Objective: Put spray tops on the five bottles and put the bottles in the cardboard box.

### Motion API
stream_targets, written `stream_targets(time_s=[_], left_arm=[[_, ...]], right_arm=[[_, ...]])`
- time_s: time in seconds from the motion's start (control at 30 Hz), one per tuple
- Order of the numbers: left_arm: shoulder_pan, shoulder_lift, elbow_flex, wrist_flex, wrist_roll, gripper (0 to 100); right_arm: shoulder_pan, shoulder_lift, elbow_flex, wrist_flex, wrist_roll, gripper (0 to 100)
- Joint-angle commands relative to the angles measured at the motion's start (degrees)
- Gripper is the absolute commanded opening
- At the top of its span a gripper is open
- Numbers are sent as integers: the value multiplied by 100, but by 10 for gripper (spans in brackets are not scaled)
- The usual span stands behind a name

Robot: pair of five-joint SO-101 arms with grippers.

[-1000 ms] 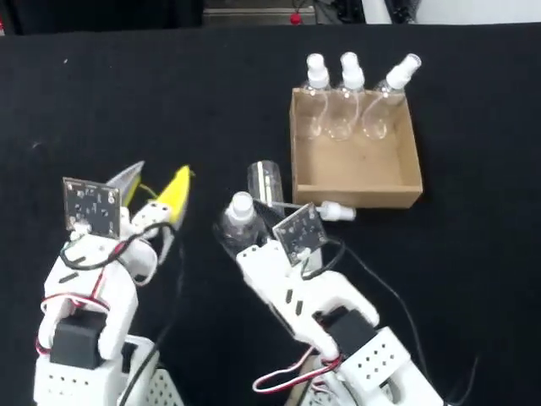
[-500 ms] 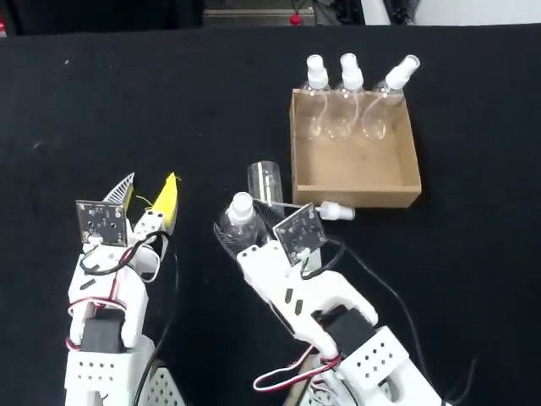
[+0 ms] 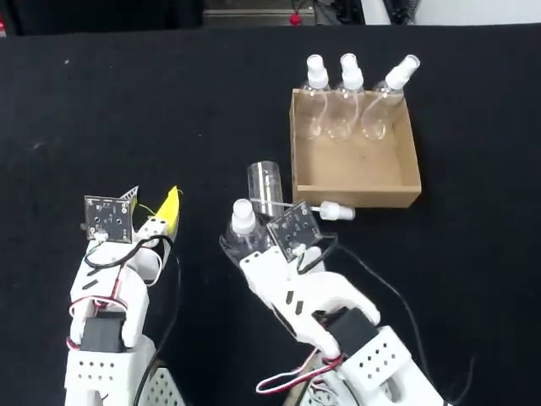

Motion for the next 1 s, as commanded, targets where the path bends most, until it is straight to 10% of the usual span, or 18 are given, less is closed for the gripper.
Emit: stream_targets(time_s=[0.0, 0.43, 0.97], left_arm=[[-13, 26, 127, 70, -35, 209], [-13, 26, 127, 97, -35, 209], [-13, 26, 127, 105, -35, 209]], right_arm=[[-9, -224, -892, 624, -26, 12], [2066, -154, -2062, 176, 343, 11], [2233, 2079, -3477, -967, 325, 11]])
